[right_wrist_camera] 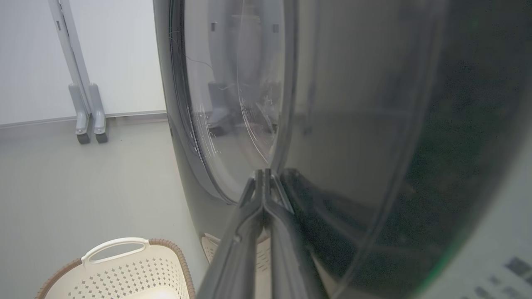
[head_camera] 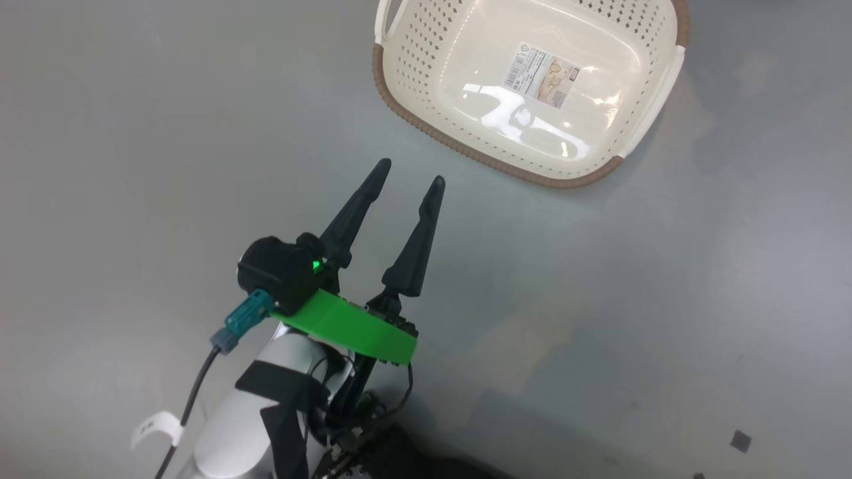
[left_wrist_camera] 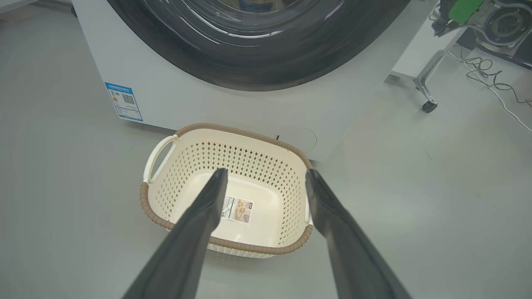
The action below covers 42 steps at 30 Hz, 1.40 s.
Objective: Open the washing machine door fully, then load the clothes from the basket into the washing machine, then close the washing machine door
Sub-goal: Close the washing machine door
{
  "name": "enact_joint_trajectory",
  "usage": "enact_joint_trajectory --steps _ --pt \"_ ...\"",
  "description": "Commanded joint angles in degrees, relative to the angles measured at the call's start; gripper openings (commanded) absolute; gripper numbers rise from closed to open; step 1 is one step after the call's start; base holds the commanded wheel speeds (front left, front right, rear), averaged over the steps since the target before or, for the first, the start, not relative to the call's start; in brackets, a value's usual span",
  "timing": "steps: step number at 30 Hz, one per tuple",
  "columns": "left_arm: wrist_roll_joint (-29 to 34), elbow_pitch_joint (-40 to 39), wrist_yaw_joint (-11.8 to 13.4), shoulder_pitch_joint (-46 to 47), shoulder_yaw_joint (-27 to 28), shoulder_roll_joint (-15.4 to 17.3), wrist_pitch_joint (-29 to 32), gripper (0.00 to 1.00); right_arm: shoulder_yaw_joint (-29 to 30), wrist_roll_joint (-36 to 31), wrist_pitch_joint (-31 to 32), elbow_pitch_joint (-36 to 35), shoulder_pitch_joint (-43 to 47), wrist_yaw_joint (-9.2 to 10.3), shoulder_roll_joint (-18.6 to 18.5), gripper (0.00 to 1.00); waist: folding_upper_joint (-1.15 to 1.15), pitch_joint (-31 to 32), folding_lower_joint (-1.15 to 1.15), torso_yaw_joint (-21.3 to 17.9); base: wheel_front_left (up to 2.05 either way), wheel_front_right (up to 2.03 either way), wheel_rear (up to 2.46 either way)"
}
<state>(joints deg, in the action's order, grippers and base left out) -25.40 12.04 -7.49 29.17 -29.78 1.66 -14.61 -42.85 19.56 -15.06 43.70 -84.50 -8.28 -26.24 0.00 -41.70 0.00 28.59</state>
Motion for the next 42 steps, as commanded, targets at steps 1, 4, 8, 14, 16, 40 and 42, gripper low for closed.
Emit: enact_joint_trajectory --steps 1,4,8,14,16,40,42 --pt "-0.43 -1.13 0.0 -0.22 2.11 1.24 -0.39 1.0 2.35 -0.11 0.06 -0.11 -2.76 0.79 -0.1 0.0 0.0 0.12 0.0 -0.08 0.0 0.0 0.0" --pt "-0.55 -1.1 0.0 -0.32 2.19 1.23 -0.39 1.0 2.35 -0.42 0.06 0.0 -2.31 0.79 0.17 0.0 0.0 0.5 0.0 -0.38 0.0 0.0 0.0" --pt "0.27 -0.83 0.0 -0.43 2.39 1.23 -0.39 1.0 2.09 -0.35 0.06 -0.09 -1.28 0.79 0.59 0.0 0.0 1.58 0.0 -1.05 0.0 0.0 0.0" --pt "1.31 -0.22 0.0 -1.0 3.24 1.22 -0.39 1.0 2.04 0.12 0.06 -1.81 1.82 0.79 1.52 0.0 0.0 4.11 0.0 -2.61 0.0 0.0 0.0" --pt "1.77 0.01 0.0 -1.34 3.65 1.33 -0.39 1.0 1.69 1.43 0.06 -3.47 4.08 0.79 1.84 0.0 0.0 5.52 0.0 -3.44 0.0 0.0 0.0" --pt "4.51 2.27 0.0 -10.77 8.23 8.12 -0.39 1.0 16.43 -2.83 0.06 -24.41 42.46 0.79 2.53 0.0 0.0 26.71 0.0 -18.46 0.0 0.0 0.0" --pt "4.49 2.24 0.0 -11.58 8.81 8.53 -0.39 1.0 18.17 -3.41 0.06 -25.92 45.67 0.79 2.91 0.0 0.0 27.78 0.0 -19.39 0.0 0.0 0.0"
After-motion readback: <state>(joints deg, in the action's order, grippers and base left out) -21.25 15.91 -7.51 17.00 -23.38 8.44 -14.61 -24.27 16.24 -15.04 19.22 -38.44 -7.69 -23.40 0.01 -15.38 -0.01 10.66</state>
